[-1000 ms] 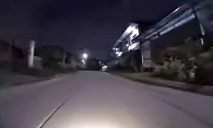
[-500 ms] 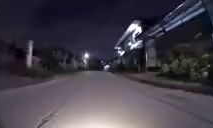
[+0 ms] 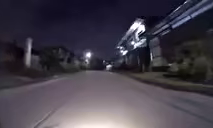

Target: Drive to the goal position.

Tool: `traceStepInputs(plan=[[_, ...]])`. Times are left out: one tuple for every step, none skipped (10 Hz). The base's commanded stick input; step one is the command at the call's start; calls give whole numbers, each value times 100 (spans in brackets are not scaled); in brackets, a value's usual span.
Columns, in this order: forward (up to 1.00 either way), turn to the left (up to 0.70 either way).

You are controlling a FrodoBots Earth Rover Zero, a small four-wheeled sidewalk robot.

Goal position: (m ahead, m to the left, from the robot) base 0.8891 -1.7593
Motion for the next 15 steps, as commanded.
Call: traceStepInputs(plan=[[100, 0], [100, 0], [100, 0], [100, 0], [100, 0], [100, 0], [100, 0], [100, 0], [100, 0], [100, 0], [100, 0], [100, 0], [100, 0], [100, 0], [100, 0]])
